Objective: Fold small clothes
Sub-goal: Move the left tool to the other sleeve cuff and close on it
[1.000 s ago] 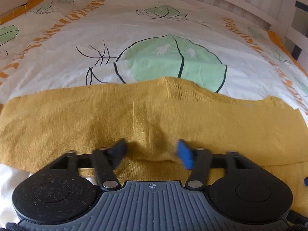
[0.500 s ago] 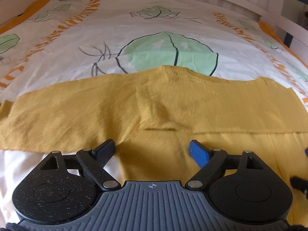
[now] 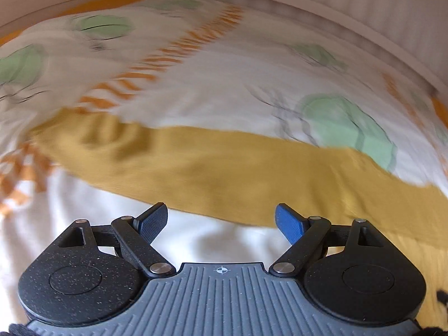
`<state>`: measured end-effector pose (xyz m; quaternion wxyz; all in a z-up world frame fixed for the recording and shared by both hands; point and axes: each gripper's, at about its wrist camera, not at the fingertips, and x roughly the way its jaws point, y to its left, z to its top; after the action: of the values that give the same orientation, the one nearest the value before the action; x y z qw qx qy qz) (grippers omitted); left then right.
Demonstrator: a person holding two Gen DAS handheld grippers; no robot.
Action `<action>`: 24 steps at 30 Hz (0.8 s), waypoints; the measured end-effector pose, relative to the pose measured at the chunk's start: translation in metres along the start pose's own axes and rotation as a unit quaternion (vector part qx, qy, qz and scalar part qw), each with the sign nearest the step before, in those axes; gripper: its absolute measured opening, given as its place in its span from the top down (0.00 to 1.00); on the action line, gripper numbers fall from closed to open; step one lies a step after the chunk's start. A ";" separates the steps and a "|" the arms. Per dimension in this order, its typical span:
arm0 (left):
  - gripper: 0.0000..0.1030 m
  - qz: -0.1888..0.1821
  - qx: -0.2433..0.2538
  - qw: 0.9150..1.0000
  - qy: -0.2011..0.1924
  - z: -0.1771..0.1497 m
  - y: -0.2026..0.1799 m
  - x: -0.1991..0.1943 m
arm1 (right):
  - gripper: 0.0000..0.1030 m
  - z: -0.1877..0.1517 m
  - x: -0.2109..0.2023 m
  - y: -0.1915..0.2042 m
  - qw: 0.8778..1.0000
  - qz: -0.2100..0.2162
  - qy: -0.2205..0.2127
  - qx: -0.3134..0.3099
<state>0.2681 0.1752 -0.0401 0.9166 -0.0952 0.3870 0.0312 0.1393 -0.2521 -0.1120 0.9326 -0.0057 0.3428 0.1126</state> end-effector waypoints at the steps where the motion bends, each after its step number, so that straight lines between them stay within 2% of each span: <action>1: 0.19 0.006 -0.011 1.000 -0.003 0.003 0.012 -0.001 | 0.00 0.001 0.000 0.001 1.000 -0.001 0.003 -0.001; 6: 0.19 0.034 -0.052 0.998 -0.017 0.015 0.063 -0.003 | 0.00 0.006 0.002 0.008 1.000 -0.024 0.020 -0.003; 10: 0.19 0.047 -0.062 0.997 -0.024 0.022 0.099 0.001 | 0.00 0.013 0.001 0.022 0.997 -0.050 0.041 0.031; 15: 0.19 0.052 -0.082 0.995 -0.034 0.032 0.137 0.011 | 0.00 0.017 -0.001 0.049 0.998 -0.009 0.025 0.059; 24: 0.19 0.036 -0.152 0.987 -0.034 0.038 0.191 0.042 | 0.00 0.011 0.009 0.104 1.000 0.015 0.014 -0.015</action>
<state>0.2992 0.3693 -0.0727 0.9023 -0.2185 0.3497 0.1255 0.1305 -0.1481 -0.1022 0.9259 -0.0160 0.3538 0.1317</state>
